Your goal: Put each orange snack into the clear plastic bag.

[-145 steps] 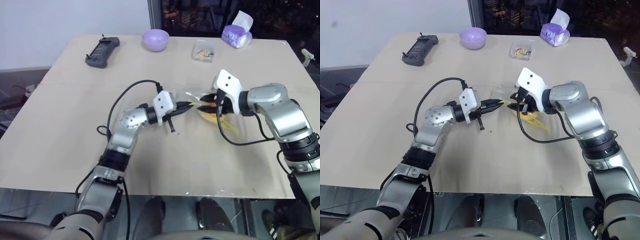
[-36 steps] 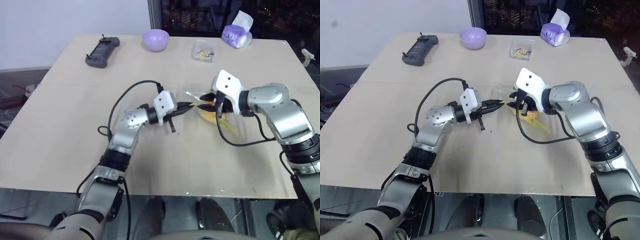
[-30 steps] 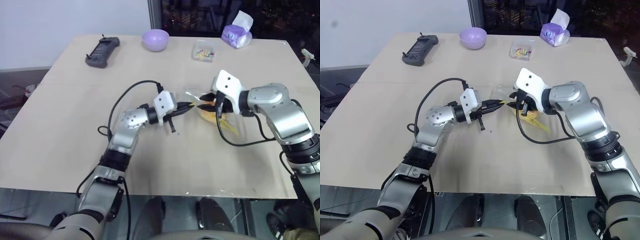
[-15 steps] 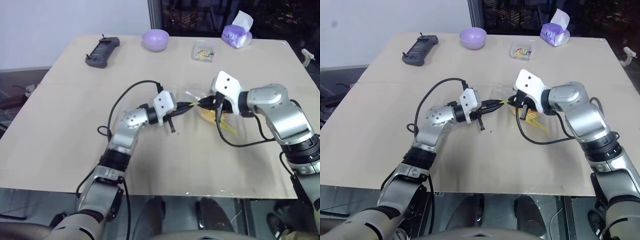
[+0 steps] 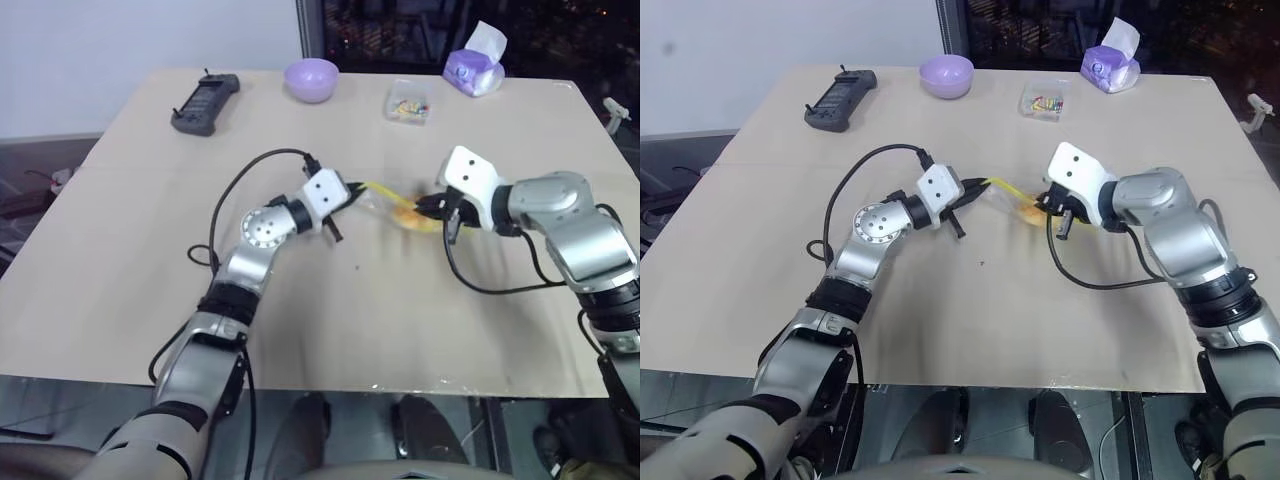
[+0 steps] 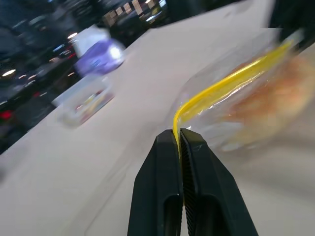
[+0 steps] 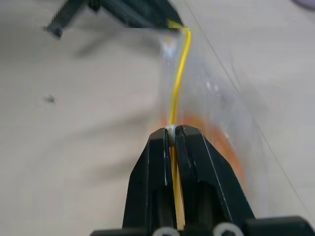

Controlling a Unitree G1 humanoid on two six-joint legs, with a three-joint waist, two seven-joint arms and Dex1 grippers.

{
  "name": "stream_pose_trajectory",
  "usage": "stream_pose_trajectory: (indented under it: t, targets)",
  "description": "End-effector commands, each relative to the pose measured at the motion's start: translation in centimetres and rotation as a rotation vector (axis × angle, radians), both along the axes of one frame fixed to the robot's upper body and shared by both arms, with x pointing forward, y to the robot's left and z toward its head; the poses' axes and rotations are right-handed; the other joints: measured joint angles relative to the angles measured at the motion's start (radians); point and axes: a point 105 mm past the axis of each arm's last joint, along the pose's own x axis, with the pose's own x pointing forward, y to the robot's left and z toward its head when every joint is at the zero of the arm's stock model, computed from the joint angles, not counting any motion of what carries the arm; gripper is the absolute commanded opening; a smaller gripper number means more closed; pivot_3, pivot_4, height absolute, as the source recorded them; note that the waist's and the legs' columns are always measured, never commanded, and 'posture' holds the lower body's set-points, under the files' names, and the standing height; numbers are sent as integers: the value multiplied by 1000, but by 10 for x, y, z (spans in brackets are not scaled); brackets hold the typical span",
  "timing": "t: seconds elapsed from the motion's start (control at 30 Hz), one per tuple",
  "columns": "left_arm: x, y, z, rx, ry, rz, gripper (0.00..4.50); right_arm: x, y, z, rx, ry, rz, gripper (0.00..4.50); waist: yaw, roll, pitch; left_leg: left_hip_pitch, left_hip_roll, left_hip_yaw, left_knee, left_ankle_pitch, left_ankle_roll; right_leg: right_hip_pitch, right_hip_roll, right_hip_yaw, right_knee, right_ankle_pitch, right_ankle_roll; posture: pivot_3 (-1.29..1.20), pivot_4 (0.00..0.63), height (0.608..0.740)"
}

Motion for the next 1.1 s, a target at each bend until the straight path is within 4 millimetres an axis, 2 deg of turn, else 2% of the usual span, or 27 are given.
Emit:
stream_pose_trajectory:
  t: [0.03, 0.17, 0.33, 0.6, 0.7, 0.8, 0.9, 1.0, 1.1]
  targets:
    - [16, 36, 19, -53, -62, 162, 0, 6, -24, 9, -14, -30, -85, 55, -1, 0, 0, 0, 0, 0, 0, 0, 0, 0, 0, 0, 0, 0, 0, 0, 150, 740]
    - [17, 38, 19, -51, -68, 166, 0, 9, -51, 7, -53, -31, -170, 55, 2, 0, 0, 0, 0, 0, 0, 0, 0, 0, 0, 0, 0, 0, 0, 0, 150, 740]
    - [17, 37, 21, -54, -72, 158, 0, 7, -68, 10, -76, -33, -209, 55, 3, 0, 0, -1, 0, 0, 0, 0, 0, 0, 0, 0, -1, 0, 0, 0, 150, 740]
    - [17, 34, 24, -58, -77, 144, 0, 6, -78, 17, -74, -52, -241, 55, 1, 0, 0, -1, 0, 0, 0, 0, 0, 0, 0, 0, 0, 0, 0, 0, 150, 740]
    - [18, 33, 26, -61, -85, 144, 0, 12, -75, 28, -36, -112, -249, 55, 1, 0, 0, -1, 0, 0, 0, 0, 0, 0, 0, 0, 0, 0, 0, 0, 150, 740]
    - [25, 31, 48, -82, -162, 175, 0, 37, -74, 66, 84, -305, -351, 55, -4, 0, 0, 0, 0, 0, 0, 0, 0, 0, 0, 0, 0, 0, 0, 0, 150, 740]
    - [36, 42, 94, -205, -267, 274, 0, 50, -73, 104, 180, -475, -398, 55, -2, -1, 2, 0, 0, 1, 0, 0, 0, -1, 0, 1, 2, 0, 0, 0, 150, 740]
    - [39, 48, 117, -290, -288, 295, 0, 50, -71, 120, 227, -527, -381, 55, 3, -1, 1, -2, 0, 0, -2, 2, -4, -1, 0, -1, -1, 0, 0, 0, 150, 740]
    - [36, 45, 122, -302, -272, 240, 0, 44, -68, 122, 256, -527, -339, 55, 2, -1, 1, -2, -1, 1, -2, 1, -2, -1, -3, -3, -2, 0, 0, 0, 150, 740]
